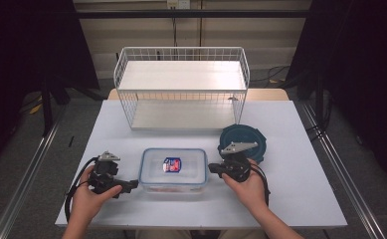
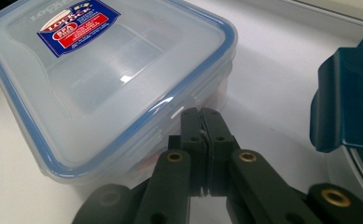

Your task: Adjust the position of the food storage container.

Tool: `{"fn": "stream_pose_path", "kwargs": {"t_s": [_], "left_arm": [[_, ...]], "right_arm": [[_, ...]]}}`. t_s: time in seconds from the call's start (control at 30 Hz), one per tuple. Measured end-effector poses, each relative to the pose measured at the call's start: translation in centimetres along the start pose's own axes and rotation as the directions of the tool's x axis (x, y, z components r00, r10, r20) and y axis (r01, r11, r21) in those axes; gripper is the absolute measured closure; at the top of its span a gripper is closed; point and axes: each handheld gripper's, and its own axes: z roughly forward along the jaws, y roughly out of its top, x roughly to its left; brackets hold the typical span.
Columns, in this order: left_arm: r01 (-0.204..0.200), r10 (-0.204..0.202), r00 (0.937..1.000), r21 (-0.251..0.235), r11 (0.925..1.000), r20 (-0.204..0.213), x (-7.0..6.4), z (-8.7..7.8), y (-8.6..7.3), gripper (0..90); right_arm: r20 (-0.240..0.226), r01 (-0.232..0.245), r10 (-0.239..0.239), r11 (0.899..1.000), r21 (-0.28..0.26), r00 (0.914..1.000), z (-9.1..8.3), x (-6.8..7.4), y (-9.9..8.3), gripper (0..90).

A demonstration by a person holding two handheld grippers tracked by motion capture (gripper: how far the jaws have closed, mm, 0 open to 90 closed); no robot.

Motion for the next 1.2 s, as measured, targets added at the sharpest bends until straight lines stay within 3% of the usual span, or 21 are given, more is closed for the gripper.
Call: {"fn": "stream_pose_path", "kwargs": {"t_s": [0.3,0.43,0.53,0.73,0.87,1.03,1.2], "left_arm": [[0.029,-0.029,0.9993,-0.015,0.9995,-0.022,0.8,-0.9,-0.1,6.4],[0.047,-0.048,0.9987,-0.026,0.9985,-0.019,1.1,-1.4,0.0,6.3],[0.083,-0.083,0.9963,-0.036,0.9959,-0.018,1.2,-1.6,0.0,6.4],[0.095,-0.095,0.9955,-0.023,0.9952,-0.003,1.3,-2.0,0.3,6.2],[0.102,-0.102,0.9947,-0.021,0.9945,0.016,1.4,-2.4,0.6,6.1],[0.108,-0.106,0.9930,-0.025,0.9939,0.052,1.4,-2.5,0.8,5.2],[0.116,-0.112,0.9909,-0.048,0.9921,0.074,1.3,-2.9,1.2,4.9]], "right_arm": [[0.008,-0.023,0.023,1.000,-0.021,0.9997,-0.9,-0.2,0.0,81.5],[0.014,-0.029,0.029,0.999,-0.034,0.9995,-1.3,-0.4,0.0,78.9],[0.021,-0.025,0.026,0.999,-0.048,0.9994,-1.6,-0.4,0.3,75.6],[0.024,-0.035,0.037,0.997,-0.065,0.9990,-2.3,-0.5,0.9,67.5],[0.048,-0.044,0.048,0.996,-0.078,0.9977,-2.7,-0.5,1.3,52.6],[0.027,-0.088,0.091,0.993,-0.081,0.9955,-2.8,-0.5,1.4,34.4],[-0.011,-0.137,0.137,0.989,-0.063,0.9905,-2.4,-0.5,1.3,23.7]]}}
